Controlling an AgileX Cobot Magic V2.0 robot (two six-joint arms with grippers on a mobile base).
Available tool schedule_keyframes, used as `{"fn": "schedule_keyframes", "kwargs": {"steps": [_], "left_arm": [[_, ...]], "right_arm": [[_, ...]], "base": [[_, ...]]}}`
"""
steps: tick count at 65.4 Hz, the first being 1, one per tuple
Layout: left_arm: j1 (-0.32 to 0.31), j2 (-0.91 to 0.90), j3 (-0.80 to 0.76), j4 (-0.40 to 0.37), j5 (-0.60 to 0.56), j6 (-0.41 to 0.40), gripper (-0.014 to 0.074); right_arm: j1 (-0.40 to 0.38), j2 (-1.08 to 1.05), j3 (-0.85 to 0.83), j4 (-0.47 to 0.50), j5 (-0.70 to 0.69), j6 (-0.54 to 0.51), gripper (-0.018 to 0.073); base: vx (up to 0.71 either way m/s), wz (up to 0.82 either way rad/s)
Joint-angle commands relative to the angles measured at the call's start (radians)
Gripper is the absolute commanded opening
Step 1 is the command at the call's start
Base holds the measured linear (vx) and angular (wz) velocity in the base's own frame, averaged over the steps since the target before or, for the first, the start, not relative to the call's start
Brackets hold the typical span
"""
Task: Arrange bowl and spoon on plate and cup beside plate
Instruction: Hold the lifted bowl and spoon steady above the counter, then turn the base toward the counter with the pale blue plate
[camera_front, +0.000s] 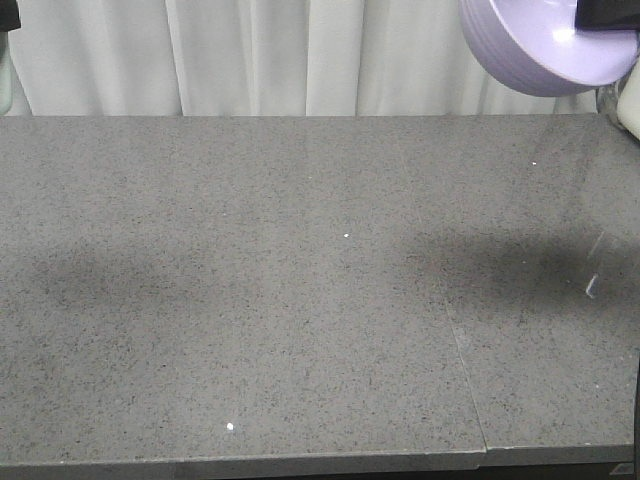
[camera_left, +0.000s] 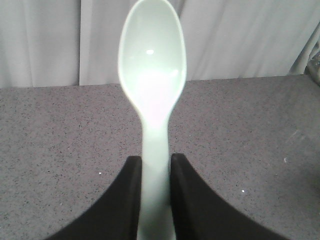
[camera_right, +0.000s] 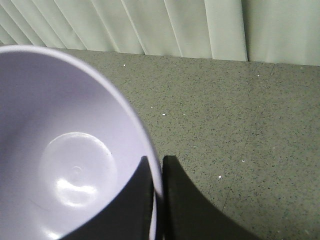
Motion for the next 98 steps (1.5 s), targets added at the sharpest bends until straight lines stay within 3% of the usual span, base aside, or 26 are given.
{"fn": "schedule_keyframes", "kwargs": {"steps": [1,98], "left_arm": [[-0.001,-0.028,-0.027,-0.030,-0.057,0.003,-0.0007],[-0.001,-0.028,-0.027,-0.030,-0.057,0.003,-0.0007]], "right_arm": [[-0.002,-0.034,-0.025,0.054,-0.039,-0.004,-0.0005],[-0.002,-0.034,-0.025,0.054,-0.039,-0.004,-0.0005]], "base": [[-0.01,-0.03],[-0.04,-0.20]]}}
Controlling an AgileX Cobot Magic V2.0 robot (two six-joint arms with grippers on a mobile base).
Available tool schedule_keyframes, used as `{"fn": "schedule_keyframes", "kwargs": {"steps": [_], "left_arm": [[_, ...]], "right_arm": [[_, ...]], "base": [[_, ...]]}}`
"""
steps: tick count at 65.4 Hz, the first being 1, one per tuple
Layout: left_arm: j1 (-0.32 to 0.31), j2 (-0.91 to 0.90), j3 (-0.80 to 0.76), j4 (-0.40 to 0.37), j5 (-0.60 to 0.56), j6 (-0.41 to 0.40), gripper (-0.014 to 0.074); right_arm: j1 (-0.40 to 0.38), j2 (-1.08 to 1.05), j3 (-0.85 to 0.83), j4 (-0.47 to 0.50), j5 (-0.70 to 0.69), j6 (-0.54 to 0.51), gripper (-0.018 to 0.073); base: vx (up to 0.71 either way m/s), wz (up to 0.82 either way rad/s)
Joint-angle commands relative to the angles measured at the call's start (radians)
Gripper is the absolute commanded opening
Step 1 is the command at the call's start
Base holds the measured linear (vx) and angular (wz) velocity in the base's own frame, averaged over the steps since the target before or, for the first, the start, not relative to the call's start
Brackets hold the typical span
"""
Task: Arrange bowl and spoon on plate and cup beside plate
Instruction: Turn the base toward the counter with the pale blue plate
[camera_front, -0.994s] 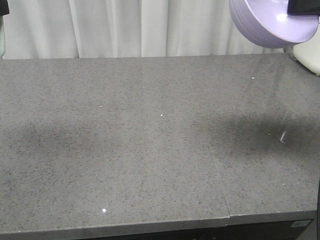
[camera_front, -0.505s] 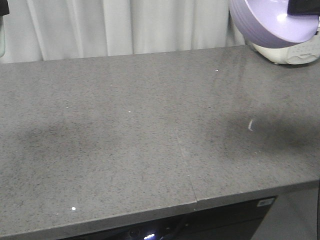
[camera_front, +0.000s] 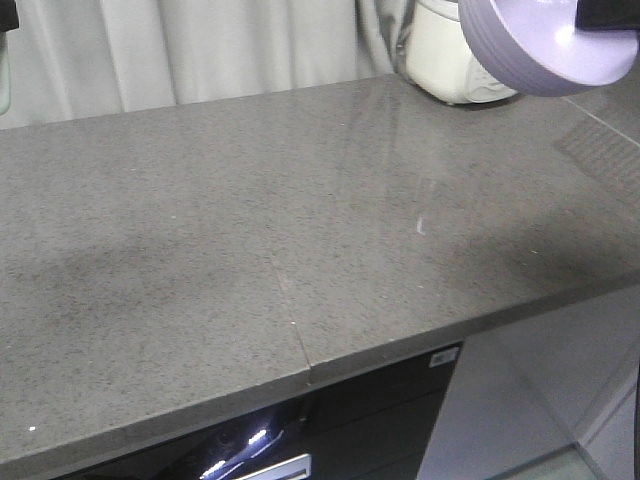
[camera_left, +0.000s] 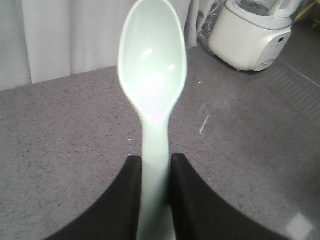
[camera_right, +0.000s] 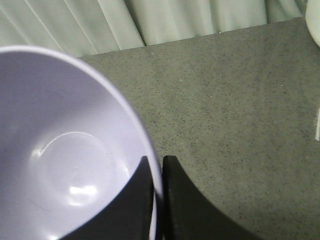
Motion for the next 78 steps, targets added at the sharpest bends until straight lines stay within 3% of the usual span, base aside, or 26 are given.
{"fn": "schedule_keyframes", "kwargs": {"steps": [1,78], "left_arm": [[-0.001,-0.028,-0.027,-0.031,-0.057,0.003,-0.0007],[-0.001,-0.028,-0.027,-0.031,-0.057,0.003,-0.0007]], "right_arm": [[-0.002,-0.034,-0.025,0.054,-0.039,-0.004,-0.0005],[-0.002,-0.034,-0.025,0.054,-0.039,-0.004,-0.0005]], "base": [[-0.07,-0.30],[-0.06,-0.25]]}}
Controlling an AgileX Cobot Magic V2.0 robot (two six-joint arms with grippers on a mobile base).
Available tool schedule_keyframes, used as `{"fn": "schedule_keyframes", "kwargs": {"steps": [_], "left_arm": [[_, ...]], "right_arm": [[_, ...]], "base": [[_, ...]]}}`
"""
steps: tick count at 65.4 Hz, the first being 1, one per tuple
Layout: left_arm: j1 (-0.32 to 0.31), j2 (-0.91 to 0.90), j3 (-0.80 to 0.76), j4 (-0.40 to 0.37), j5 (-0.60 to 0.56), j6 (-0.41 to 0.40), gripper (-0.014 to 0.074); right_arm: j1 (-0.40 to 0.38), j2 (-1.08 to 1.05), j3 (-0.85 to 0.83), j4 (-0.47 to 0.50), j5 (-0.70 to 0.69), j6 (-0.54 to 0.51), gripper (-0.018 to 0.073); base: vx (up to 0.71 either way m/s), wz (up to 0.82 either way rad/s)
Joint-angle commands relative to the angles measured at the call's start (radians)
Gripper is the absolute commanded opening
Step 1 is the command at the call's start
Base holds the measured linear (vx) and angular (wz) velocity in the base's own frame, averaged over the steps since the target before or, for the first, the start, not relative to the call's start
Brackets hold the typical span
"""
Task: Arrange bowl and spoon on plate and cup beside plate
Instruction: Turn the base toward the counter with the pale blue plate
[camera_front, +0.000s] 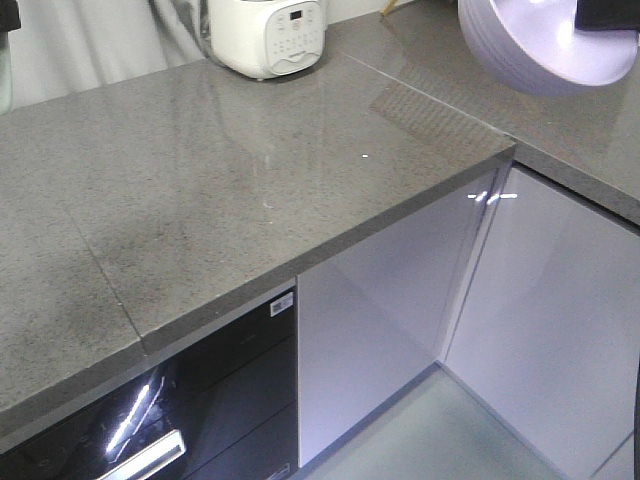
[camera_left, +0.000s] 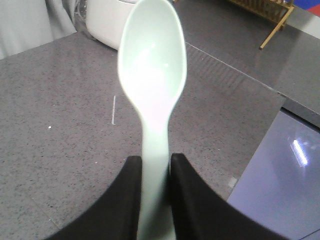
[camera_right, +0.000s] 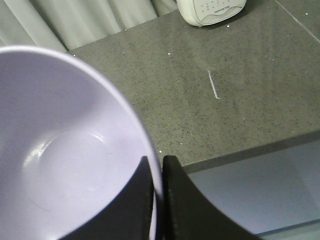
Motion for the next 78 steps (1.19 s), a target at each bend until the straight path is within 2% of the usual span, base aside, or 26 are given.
{"fn": "schedule_keyframes", "kwargs": {"steps": [1,44,78], "left_arm": [[-0.001,-0.028,-0.027,-0.032,-0.057,0.003,-0.0007],[-0.001,-0.028,-0.027,-0.032,-0.057,0.003,-0.0007],[-0.001,-0.028,-0.027,-0.032,-0.057,0.003,-0.0007]], "right_arm": [[-0.002,-0.034,-0.025,0.055,-0.039,-0.004,-0.0005],[-0.002,-0.034,-0.025,0.055,-0.039,-0.004,-0.0005],[-0.002,-0.034,-0.025,0.055,-0.039,-0.004,-0.0005]], "base": [[-0.04,-0.24],[-0.01,-0.25],[0.05,-0.42]]}}
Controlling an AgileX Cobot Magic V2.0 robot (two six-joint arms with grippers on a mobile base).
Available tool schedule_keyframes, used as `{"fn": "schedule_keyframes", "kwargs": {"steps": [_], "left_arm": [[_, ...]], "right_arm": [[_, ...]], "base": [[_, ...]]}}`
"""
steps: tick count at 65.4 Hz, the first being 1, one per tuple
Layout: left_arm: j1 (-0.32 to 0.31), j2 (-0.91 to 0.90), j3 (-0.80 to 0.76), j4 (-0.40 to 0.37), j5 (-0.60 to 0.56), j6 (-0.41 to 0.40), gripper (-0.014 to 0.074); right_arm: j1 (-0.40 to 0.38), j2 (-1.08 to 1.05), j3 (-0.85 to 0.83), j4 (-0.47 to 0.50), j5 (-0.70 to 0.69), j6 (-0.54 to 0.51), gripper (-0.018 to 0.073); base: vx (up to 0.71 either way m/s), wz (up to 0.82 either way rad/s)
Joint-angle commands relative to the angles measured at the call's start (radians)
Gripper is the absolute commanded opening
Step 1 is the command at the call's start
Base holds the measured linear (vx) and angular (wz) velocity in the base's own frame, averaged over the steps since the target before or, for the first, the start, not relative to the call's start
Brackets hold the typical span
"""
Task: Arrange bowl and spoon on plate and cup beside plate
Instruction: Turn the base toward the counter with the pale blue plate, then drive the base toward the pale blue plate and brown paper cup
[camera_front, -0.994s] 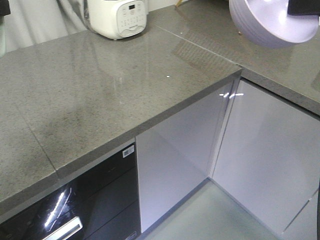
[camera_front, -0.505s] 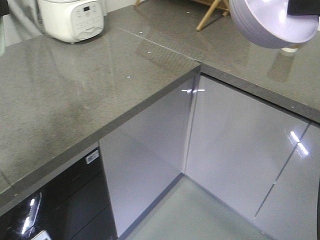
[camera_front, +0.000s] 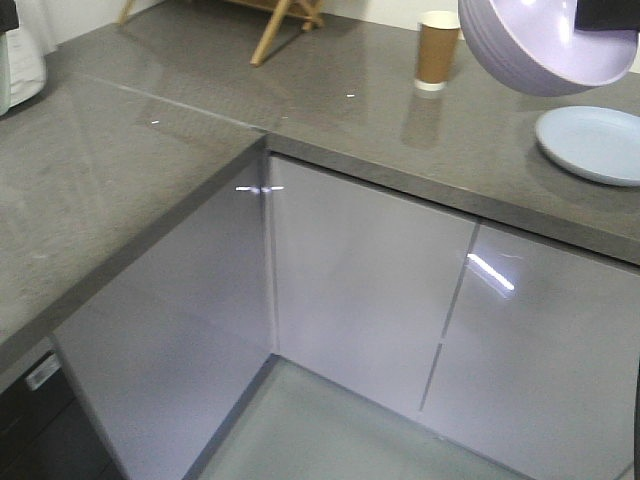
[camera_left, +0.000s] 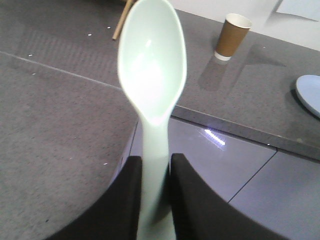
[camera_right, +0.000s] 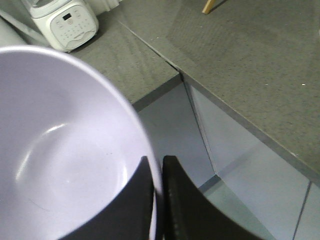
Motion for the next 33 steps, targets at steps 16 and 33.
{"fn": "schedule_keyframes", "kwargs": {"steps": [16,33], "left_arm": [[-0.001,-0.028,-0.027,-0.032,-0.057,0.003,-0.0007],[-0.001,-0.028,-0.027,-0.032,-0.057,0.003,-0.0007]], "right_arm": [[-0.002,-0.034,-0.025,0.054,-0.039,-0.004,-0.0005],[-0.002,-0.034,-0.025,0.054,-0.039,-0.004,-0.0005]], "base": [[0.06,-0.44],[0.05,-0.30]]}}
